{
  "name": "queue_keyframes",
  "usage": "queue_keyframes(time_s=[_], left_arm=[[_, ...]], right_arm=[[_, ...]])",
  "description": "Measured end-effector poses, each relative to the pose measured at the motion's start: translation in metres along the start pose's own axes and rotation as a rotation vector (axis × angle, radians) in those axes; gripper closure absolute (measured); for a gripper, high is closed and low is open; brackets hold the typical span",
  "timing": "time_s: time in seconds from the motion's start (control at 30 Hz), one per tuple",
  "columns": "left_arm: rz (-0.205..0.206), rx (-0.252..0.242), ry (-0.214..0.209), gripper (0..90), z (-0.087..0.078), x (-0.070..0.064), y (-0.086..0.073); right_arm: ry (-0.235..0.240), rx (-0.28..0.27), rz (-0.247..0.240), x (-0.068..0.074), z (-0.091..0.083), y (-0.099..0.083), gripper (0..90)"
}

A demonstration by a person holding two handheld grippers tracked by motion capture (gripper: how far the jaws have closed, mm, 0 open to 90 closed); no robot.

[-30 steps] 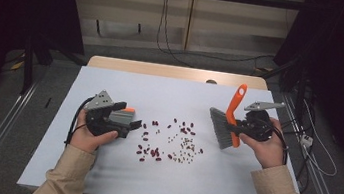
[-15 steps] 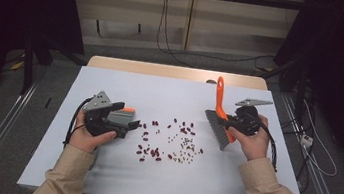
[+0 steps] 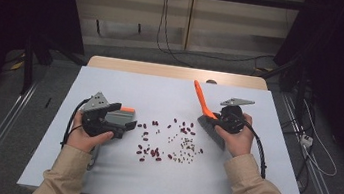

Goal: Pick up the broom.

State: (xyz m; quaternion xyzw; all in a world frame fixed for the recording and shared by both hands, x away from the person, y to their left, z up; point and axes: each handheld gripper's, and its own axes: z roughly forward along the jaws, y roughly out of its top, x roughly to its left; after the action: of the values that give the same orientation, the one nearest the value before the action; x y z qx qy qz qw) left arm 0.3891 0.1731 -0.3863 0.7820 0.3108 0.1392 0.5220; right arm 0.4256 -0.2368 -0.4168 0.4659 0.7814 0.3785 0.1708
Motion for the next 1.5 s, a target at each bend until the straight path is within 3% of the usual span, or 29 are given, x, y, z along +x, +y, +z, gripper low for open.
queue_keyframes(time_s=[0.17,0.43,0.53,0.63,0.83,0.97,1.13,1.23,1.5], left_arm=[[0.001,-0.001,0.001,10.7,-0.002,0.000,-0.001],[0.000,0.000,0.005,10.6,-0.003,0.001,-0.004],[-0.002,0.006,0.007,10.6,-0.003,0.001,-0.006],[-0.004,0.011,0.013,10.5,-0.004,0.001,-0.009],[-0.008,0.007,0.017,10.6,-0.007,0.002,-0.011],[-0.003,0.014,0.021,10.5,-0.009,0.003,-0.012],[-0.009,0.005,0.024,10.2,-0.012,0.005,-0.015],[-0.014,0.009,0.024,9.6,-0.012,0.006,-0.016],[-0.007,0.010,0.020,7.4,-0.016,0.009,-0.022]], right_arm=[[0.005,-0.018,-0.007,0.002,-0.005,-0.005,62.5],[0.023,-0.067,0.030,-0.006,-0.019,-0.022,64.9],[0.024,-0.062,-0.001,-0.005,-0.017,-0.024,69.8],[-0.003,-0.080,-0.028,-0.001,-0.015,-0.026,70.7],[-0.042,-0.054,-0.063,0.002,-0.017,-0.025,70.8],[-0.052,-0.045,-0.038,0.003,-0.016,-0.023,71.0],[-0.053,-0.082,-0.011,0.007,-0.012,-0.021,71.3],[-0.076,-0.108,-0.022,0.010,-0.011,-0.017,71.3],[-0.062,-0.121,-0.009,0.015,-0.006,-0.012,71.3]])
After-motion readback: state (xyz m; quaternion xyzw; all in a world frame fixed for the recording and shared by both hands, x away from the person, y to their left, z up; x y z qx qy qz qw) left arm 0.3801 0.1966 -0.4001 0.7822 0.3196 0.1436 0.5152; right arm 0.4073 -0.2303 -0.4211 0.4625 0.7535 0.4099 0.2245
